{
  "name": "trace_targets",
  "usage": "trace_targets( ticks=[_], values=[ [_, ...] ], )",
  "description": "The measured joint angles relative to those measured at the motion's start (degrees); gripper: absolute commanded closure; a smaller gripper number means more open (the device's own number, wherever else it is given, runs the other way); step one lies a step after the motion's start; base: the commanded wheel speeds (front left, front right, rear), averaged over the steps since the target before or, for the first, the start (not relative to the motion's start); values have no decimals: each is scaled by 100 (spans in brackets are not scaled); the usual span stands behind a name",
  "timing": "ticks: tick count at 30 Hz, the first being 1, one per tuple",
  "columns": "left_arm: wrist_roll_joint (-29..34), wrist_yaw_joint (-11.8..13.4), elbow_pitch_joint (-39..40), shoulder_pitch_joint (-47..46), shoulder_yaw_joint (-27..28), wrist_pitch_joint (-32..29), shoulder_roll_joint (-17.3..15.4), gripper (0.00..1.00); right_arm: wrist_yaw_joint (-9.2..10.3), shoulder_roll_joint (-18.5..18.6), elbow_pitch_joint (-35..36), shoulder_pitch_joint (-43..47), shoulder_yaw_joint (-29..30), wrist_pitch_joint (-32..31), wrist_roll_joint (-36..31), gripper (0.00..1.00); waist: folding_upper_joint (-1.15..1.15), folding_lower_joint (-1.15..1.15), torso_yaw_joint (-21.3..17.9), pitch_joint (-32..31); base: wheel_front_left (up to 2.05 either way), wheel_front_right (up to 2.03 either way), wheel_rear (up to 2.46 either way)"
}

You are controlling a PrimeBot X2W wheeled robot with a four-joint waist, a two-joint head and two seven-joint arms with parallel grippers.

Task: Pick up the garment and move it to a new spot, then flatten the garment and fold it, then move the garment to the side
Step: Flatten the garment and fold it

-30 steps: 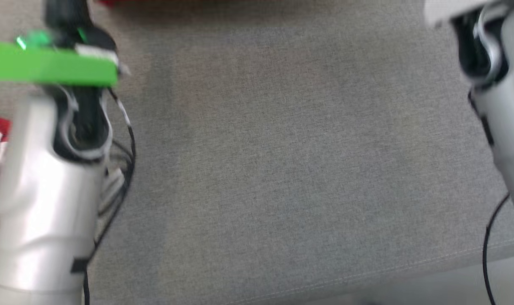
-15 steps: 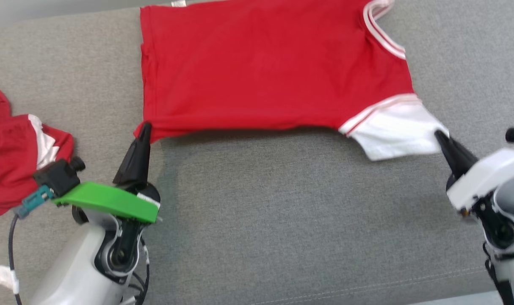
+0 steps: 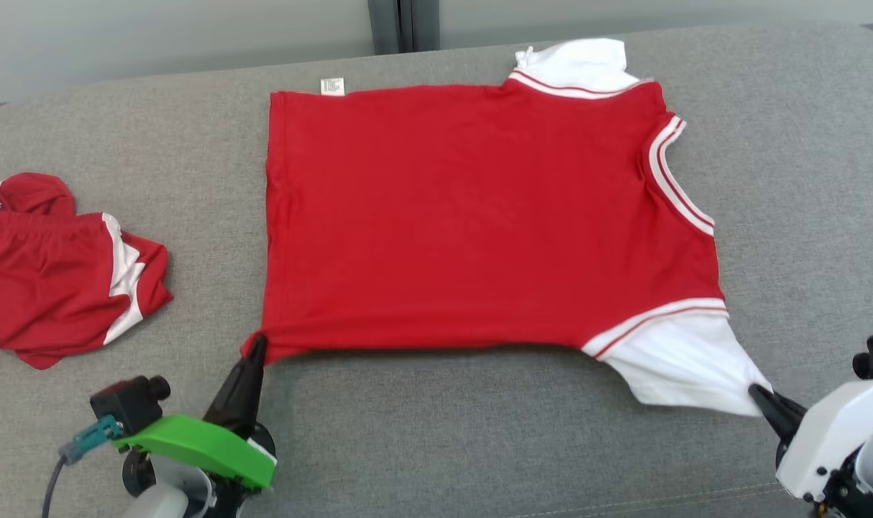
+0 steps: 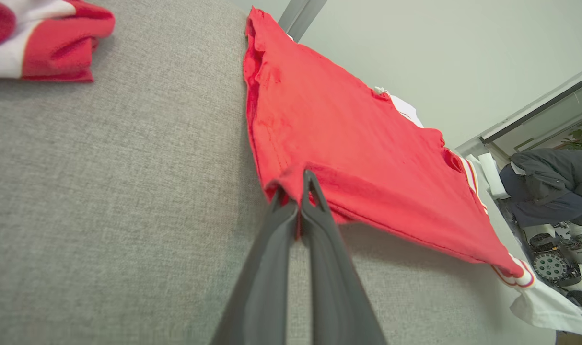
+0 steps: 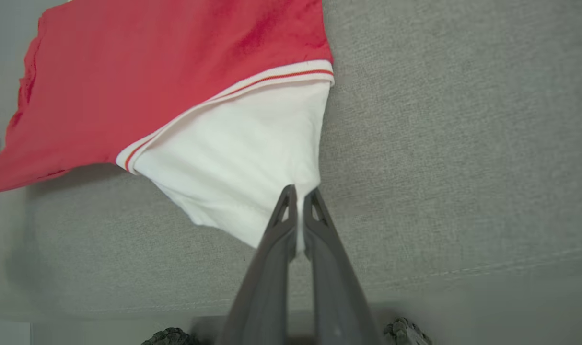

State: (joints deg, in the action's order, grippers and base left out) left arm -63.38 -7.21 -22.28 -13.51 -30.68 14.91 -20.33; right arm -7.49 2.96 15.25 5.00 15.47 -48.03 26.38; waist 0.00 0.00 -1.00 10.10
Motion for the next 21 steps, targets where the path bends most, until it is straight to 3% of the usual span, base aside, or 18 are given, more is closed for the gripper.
trace_targets(
  ticks=[10,16,21],
  values=[
    [208,312,42,370,-274,-277,-194,100,0,-10,289,263,56,-558,-175,100,0,0,19,-107,0,0,0],
    [290,347,253,338,-302,-311,-211,100,1,-11,602,-81,-123,-437,-457,100,0,0,69,-76,0,0,0],
    [310,368,452,71,-312,-378,-187,100,1,386,553,-699,-487,-485,-541,100,0,0,66,-7,0,0,0]
  ],
)
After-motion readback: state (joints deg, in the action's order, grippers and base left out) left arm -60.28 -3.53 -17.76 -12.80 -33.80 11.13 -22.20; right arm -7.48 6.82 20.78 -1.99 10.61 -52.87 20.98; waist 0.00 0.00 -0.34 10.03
